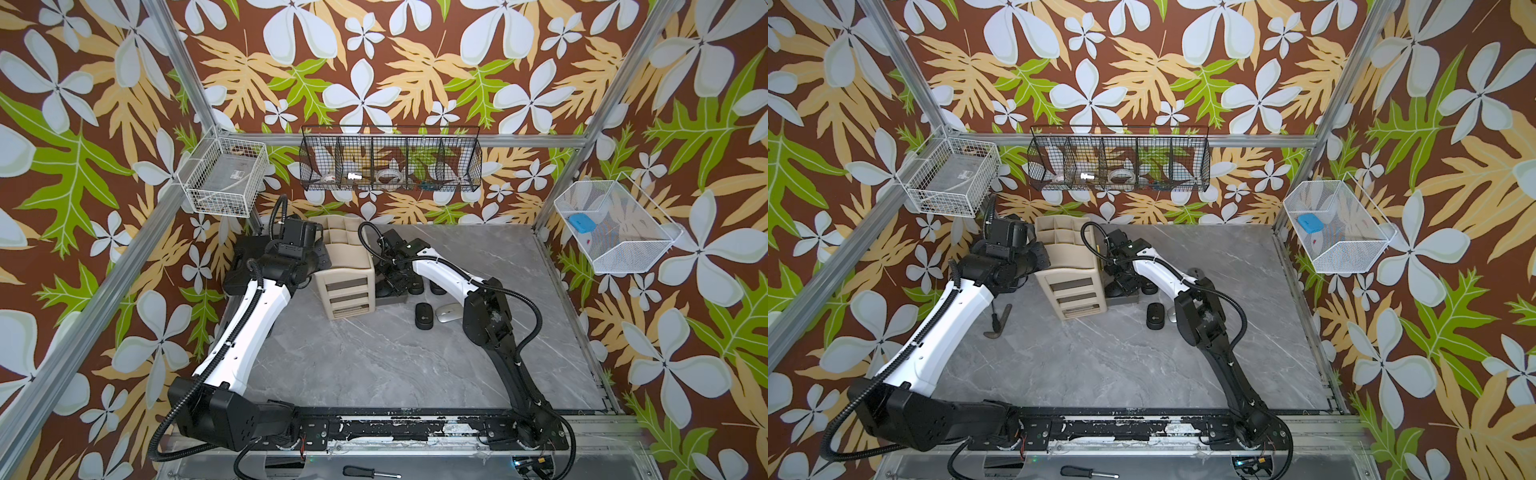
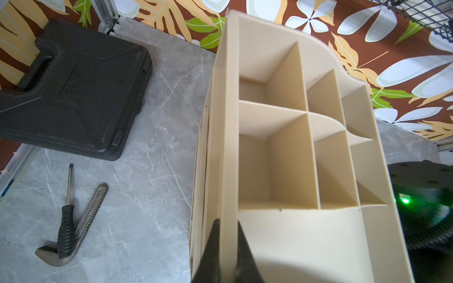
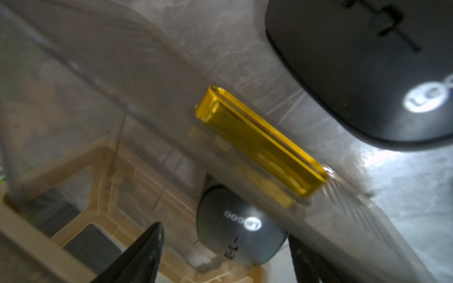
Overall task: Take the mice out of the drawer
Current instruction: Pick up the mouse from the drawer.
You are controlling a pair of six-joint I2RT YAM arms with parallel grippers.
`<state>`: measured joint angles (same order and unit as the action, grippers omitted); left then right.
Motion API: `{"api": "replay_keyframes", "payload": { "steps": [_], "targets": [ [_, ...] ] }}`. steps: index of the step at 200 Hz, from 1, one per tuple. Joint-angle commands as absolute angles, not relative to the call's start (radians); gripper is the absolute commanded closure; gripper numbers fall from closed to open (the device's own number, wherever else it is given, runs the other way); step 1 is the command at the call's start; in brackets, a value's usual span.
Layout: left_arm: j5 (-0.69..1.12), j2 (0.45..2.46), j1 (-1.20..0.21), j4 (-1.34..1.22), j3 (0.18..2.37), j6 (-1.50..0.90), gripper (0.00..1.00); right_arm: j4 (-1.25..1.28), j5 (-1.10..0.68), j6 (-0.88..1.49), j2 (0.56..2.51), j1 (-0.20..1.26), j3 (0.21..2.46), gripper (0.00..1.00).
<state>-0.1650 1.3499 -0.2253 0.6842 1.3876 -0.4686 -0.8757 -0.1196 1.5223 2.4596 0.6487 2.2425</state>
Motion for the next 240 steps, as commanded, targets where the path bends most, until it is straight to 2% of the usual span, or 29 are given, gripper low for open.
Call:
{"api": "replay_keyframes", "payload": {
  "steps": [1, 32, 109, 181, 240],
  "targets": [
    [-0.139, 1.341, -0.224, 0.600, 1.387, -0.500, 1.00, -0.960, -0.095, 1.523, 2.503, 0.643, 2.259, 0.16],
    [-0.113, 1.341, -0.224, 0.600, 1.390, -0.497, 1.00, -0.934, -0.101, 1.536, 2.528, 0.638, 2.249, 0.16],
    [-0.170, 1.363, -0.224, 0.597, 1.384, -0.489, 1.00, -0.927, -0.074, 1.494, 2.471, 0.644, 2.213, 0.39],
    [-0.241, 1.410, -0.223, 0.634, 1.405, -0.478, 1.00, -0.907, -0.032, 1.535, 2.333, 0.664, 2.201, 0.39],
    [-0.229, 1.414, -0.224, 0.667, 1.437, -0.448, 1.00, -0.914, 0.020, 1.511, 2.175, 0.597, 2.097, 0.38]
  ]
}}
